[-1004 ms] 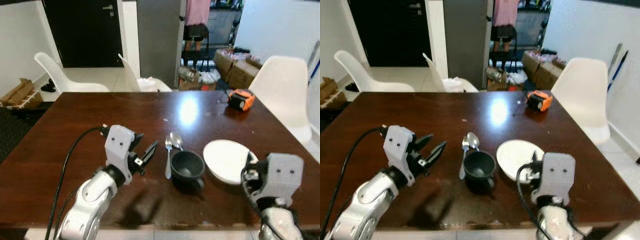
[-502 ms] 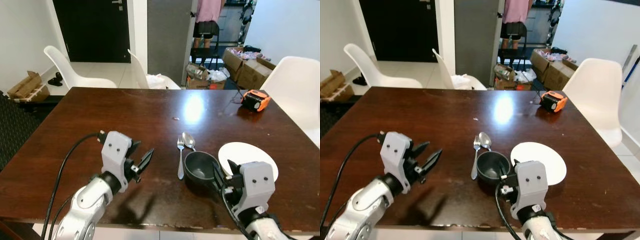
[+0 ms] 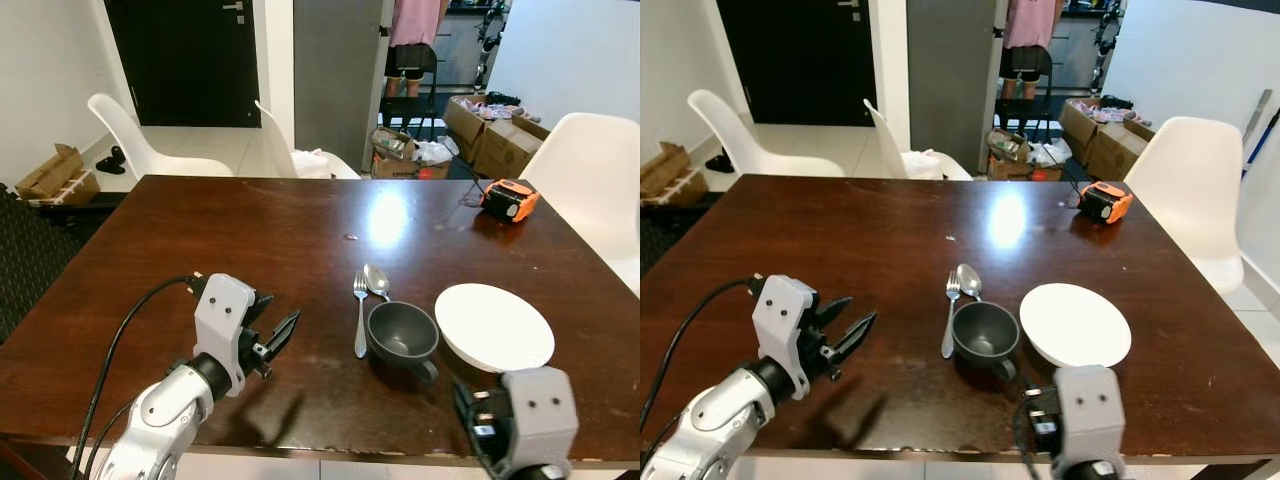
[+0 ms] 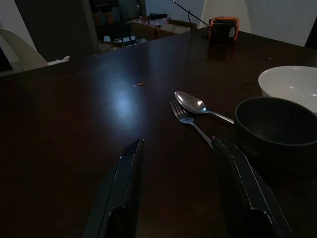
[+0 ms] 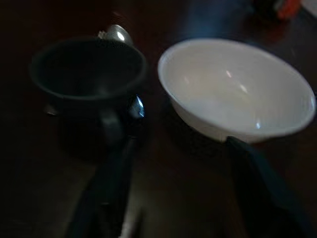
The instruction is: Setting the table
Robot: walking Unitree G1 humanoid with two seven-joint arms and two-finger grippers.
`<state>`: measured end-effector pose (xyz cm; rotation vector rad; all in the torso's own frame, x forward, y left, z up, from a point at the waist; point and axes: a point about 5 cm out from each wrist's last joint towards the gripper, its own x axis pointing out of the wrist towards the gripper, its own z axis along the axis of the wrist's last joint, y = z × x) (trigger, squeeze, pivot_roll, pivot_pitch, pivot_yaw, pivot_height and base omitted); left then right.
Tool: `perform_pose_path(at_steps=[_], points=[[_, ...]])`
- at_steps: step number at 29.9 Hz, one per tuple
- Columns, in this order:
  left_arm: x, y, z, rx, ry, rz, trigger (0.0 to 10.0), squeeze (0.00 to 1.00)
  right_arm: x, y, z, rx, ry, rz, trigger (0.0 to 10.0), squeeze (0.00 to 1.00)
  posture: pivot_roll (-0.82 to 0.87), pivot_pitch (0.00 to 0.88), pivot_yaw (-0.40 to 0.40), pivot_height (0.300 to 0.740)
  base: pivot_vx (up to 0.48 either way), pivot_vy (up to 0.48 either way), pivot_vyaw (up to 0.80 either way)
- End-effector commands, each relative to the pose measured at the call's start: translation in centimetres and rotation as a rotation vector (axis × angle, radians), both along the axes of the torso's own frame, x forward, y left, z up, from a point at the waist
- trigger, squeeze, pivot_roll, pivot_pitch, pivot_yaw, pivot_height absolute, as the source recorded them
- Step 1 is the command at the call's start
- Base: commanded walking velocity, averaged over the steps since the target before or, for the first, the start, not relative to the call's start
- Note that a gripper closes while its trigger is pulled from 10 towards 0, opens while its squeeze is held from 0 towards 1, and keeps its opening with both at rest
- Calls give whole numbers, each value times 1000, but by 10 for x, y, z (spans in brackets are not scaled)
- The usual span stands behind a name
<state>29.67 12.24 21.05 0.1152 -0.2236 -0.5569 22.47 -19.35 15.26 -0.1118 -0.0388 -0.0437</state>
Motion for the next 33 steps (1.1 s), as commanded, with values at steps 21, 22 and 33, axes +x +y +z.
perform_pose_path(at_steps=[21, 22, 33], points=[[3, 4, 1, 11, 12, 25, 10000, 0, 22, -5, -18, 105, 61, 146, 10000, 0, -19, 137, 126, 740, 0, 0, 0], [3, 4, 1, 11, 12, 25, 10000, 0, 22, -5, -18, 105, 61, 146, 10000, 0, -19, 137, 126, 740, 0, 0, 0], [3, 6, 4, 9, 4, 40, 10000, 0, 39, -2, -16, 109, 42, 262, 10000, 0, -1, 134, 129, 740, 0, 0, 0]])
